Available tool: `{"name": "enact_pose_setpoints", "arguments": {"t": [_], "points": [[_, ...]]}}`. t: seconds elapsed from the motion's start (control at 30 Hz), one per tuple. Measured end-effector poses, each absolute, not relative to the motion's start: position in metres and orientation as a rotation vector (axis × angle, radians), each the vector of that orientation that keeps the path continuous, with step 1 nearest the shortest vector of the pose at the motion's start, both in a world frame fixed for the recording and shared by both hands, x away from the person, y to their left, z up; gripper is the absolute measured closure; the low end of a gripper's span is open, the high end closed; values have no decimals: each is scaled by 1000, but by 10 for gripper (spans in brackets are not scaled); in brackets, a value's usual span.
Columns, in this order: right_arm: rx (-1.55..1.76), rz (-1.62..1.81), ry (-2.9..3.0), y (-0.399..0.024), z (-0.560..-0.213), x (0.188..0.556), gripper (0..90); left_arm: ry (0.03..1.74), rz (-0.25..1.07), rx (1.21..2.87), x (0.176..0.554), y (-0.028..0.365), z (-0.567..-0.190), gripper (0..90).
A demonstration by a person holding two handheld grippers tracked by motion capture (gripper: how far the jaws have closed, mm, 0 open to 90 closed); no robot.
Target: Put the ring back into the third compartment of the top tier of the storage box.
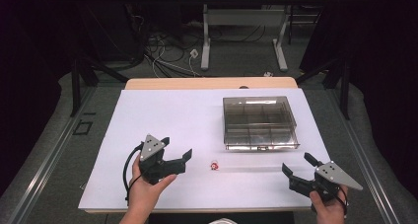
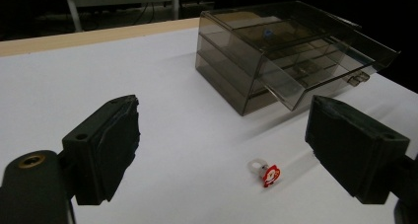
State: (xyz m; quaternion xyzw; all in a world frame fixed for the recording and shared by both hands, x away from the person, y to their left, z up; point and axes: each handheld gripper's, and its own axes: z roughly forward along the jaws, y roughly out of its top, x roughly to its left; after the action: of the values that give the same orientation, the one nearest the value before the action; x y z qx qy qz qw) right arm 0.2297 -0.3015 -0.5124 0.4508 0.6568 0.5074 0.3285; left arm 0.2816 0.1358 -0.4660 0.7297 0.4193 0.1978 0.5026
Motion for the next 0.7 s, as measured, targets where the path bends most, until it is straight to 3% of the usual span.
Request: {"name": "enact_pose_setpoints", "arguments": {"t": [0.7], "points": [[1193,1329,1737,-304,-514,231,150,996,428,1865,302,93,-462,203]]}}
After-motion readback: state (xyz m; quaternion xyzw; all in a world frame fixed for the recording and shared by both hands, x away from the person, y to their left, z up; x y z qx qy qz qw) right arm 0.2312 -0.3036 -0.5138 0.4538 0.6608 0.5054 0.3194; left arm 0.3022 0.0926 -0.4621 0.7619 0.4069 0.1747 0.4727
